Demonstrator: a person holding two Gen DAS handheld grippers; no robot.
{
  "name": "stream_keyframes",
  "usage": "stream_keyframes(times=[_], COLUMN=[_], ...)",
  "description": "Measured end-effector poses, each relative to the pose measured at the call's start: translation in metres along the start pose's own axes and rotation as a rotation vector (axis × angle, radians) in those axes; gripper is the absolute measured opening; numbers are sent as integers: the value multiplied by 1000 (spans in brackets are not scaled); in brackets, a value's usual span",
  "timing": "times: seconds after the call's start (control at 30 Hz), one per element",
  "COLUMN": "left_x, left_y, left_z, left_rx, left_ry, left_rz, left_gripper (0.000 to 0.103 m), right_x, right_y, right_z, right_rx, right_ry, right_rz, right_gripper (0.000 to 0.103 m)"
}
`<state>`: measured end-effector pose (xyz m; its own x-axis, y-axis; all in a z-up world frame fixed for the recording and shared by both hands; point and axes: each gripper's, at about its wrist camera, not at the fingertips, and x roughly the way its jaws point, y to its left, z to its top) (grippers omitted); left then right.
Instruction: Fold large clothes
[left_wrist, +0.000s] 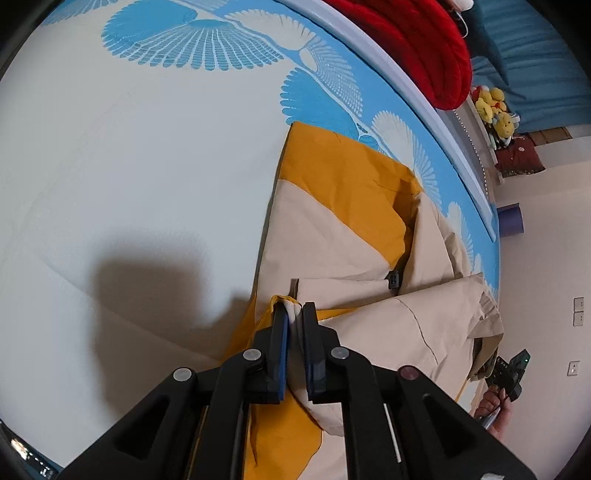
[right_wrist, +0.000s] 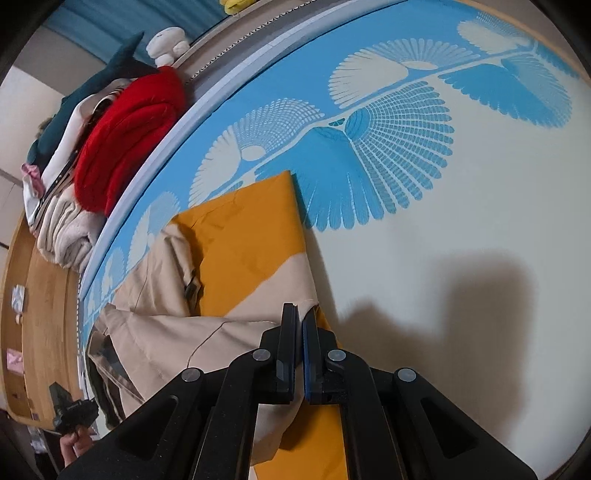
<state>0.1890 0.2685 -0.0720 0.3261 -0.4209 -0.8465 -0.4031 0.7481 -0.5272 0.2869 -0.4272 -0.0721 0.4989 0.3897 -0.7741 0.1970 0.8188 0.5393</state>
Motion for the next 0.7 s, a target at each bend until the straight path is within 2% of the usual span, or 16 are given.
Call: stream_keyframes(times=[0.1,0.2,0.23,0.27,0.33,0.4,0.47,0.53,0.6,0.7], left_x=[-7,-28,-35,-43,-49,-47,-38,-29,-21,-6], left_y=[5,14,18,23,32,32,28,22,16,7], left_z=[-2,-7,-7,-8,-9,-10,-10,-11,-14,-22], left_rx=[-11,-25,-36,-54,-81,-72,-37,-3,50,159], left_ry=[-1,-78,-109,-139,-169,-155,-122,-89,-46,9], left_rz=[-30,-54,-67,-80,-71,-38,24,63,105,241], left_gripper=[11,20,26,33,36,39,45,51,56,59], right_x=[6,-1,-4,-8,-19,-34,-41,-35,-18,8], right_y=[-1,-6,-7,-9,-12,-18,-23,-22,-17,-13], right_z=[3,0,-2,-3,-5,-5,-5,-6,-8,-17], right_rx=[22,61,69,76,70,70,83,55,7,-62], right_ry=[6,-23,-32,-44,-91,-161,-187,-150,-65,52], right_rz=[15,68,80,94,84,61,58,15,6,-49], right_gripper=[6,10,12,16,28,50,62,66,66,66])
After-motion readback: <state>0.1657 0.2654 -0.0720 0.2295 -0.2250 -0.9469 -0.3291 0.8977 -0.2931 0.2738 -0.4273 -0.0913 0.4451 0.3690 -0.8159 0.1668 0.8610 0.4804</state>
